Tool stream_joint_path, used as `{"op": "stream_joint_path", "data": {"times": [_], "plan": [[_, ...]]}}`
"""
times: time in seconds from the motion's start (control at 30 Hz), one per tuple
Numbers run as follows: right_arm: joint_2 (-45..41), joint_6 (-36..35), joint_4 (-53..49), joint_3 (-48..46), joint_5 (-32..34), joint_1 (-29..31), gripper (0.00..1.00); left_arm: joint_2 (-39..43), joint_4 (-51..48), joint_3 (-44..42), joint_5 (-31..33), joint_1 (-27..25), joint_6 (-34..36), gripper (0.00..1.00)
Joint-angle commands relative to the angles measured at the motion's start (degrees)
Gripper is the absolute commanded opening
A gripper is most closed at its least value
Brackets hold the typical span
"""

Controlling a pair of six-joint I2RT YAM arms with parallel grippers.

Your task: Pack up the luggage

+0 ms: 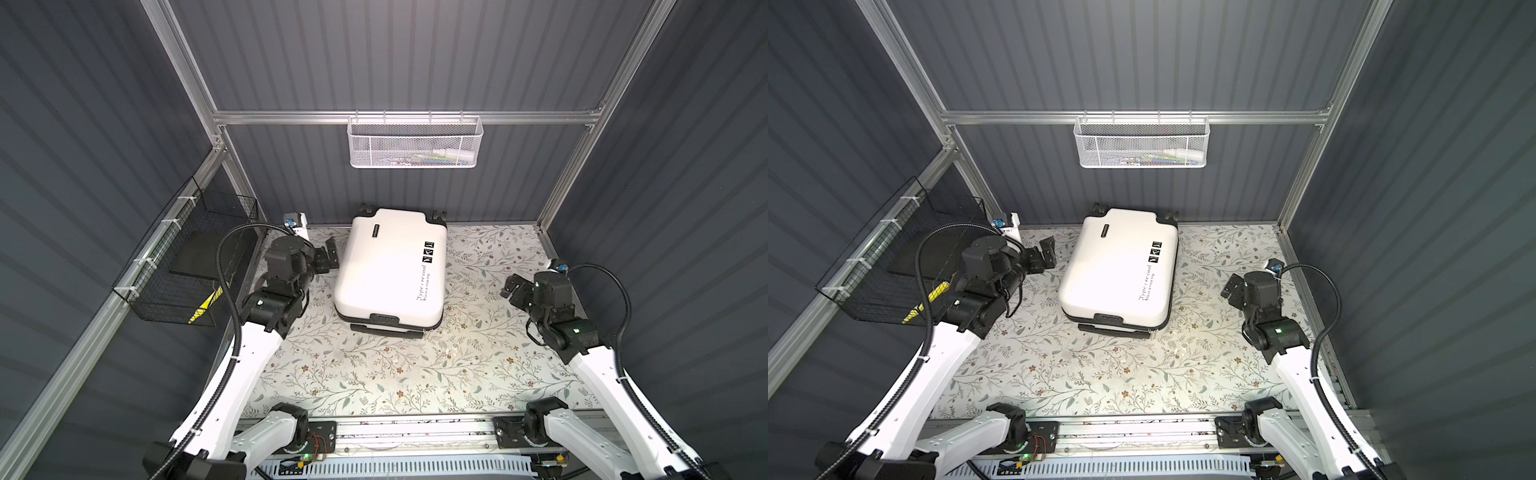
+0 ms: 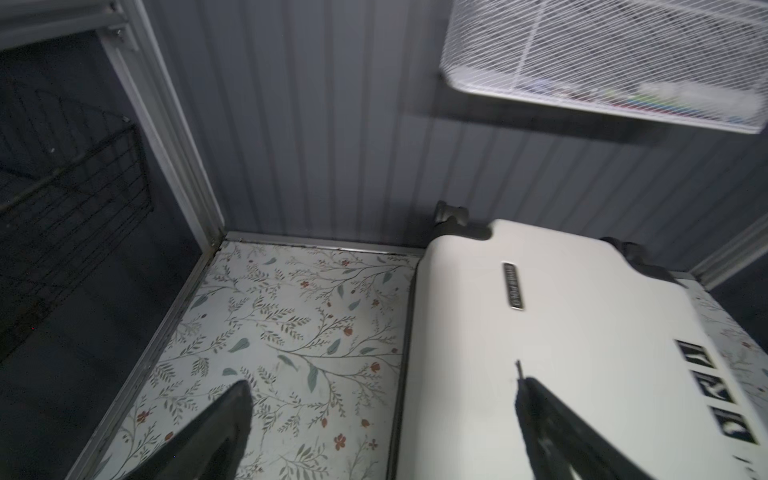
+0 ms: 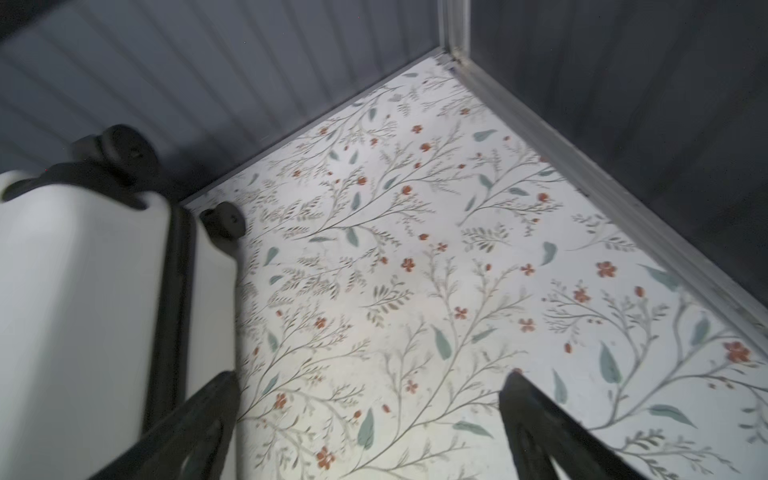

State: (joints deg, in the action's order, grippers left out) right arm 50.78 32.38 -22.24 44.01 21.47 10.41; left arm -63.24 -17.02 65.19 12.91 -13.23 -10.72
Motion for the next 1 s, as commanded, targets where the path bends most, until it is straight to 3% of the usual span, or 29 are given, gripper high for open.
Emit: {"op": "stream_joint_path", "data": {"times": [0.0,0.2,0.33,0.57,0.87,0.97], "plan": [[0.25,-0.35,5.06,-3.05,10.16,-1.75,0.99,-1.37,0.56,-4.28,-6.70,5.66,-0.97,1.00],[4.95,-3.19,10.24,-6.26,17.28,-4.56,0.99,-0.01,10.45,-16.66,-2.85,10.88,-0.21,1.00],[9.69,-5.40,15.10,-8.50,16.68,-5.39,0.99,2.44,20.67,-26.19,0.00,10.95,2.81,1.00],[18.21,-12.61,28.33,-12.83,15.90,-5.39,0.99,-1.22,36.86,-37.45,-3.34,10.95,6.26,1.00],[21.73,-25.07,64.11,-24.59,5.70,-6.67,0.99,-18.26,61.76,-43.94,-5.69,10.95,8.79,1.00],[23.40,-27.71,68.78,-25.17,1.97,-7.85,0.99,-23.98,67.17,-42.97,-6.89,10.95,8.96,1.00]]}}
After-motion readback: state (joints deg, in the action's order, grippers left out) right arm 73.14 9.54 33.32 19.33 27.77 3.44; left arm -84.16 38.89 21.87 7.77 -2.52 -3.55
